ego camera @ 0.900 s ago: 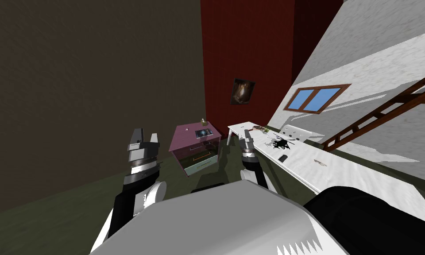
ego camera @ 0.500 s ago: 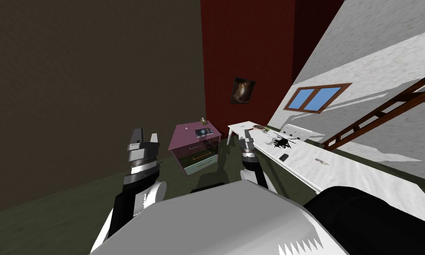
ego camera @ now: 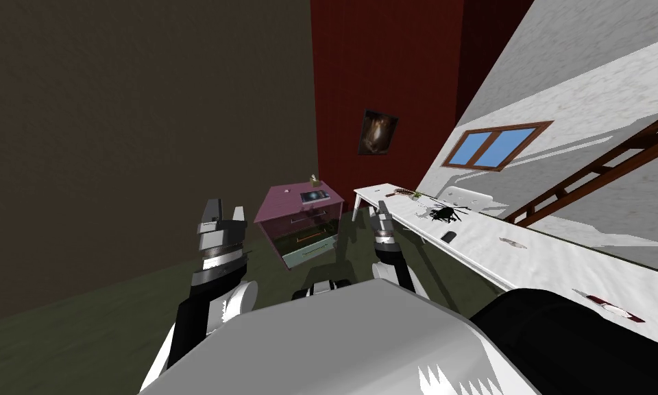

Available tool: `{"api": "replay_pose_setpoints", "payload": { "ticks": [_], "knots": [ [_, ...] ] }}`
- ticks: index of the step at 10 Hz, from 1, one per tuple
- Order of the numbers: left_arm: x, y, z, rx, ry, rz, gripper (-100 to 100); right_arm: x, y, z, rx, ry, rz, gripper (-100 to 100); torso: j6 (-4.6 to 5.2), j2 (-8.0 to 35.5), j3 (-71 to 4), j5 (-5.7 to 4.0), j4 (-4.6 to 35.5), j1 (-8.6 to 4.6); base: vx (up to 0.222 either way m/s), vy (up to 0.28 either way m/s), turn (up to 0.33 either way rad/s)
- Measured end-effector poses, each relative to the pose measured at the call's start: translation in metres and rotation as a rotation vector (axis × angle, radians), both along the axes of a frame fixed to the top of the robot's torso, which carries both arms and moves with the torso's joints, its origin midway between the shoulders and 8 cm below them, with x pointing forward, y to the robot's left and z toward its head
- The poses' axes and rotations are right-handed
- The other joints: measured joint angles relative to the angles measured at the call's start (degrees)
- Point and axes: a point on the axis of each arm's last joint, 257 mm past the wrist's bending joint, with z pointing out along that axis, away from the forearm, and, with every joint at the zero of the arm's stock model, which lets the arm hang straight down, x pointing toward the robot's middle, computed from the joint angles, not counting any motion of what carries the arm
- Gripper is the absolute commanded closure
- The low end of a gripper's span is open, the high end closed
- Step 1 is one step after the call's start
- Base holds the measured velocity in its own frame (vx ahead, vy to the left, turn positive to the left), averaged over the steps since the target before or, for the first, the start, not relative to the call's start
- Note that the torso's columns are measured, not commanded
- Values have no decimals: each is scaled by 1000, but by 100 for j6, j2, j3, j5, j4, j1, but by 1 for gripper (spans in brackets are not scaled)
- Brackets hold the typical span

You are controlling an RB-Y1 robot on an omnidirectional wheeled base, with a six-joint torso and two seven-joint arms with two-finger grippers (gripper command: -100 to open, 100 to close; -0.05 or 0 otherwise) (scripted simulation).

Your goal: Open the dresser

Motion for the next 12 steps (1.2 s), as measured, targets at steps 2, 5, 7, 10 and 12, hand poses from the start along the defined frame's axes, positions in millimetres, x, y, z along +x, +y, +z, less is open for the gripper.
{"api": "replay_pose_setpoints", "payload": {
  "ticks": [2, 5, 7, 10, 12],
  "knots": [
    [2, -2, -4, 20, 8, -9, -100, 0, 0, 0, 0, 1, 0, 0, 0, 611, -1243, 0, 611, 0, 27, -13, 7],
    [8, -6, -18, 75, 23, -30, -100, 0, 0, 0, 0, 1, 0, 0, 0, 681, -1387, 0, 687, 1, 48, -23, 8],
    [13, -6, -31, 105, 32, -40, -100, 0, 0, 0, 0, 1, 0, 0, 0, 689, -1384, -2, 691, -6, 61, -42, 11],
    [18, -4, -54, 140, 45, -47, -100, 0, 0, 0, 0, 1, 0, 0, 0, 686, -1386, 1, 690, 3, 77, -36, 12],
    [19, -1, -63, 153, 46, -48, -100, 0, 0, 0, 0, 1, 0, 0, 0, 697, -1380, 0, 693, 0, 47, -29, 7]
  ]
}}
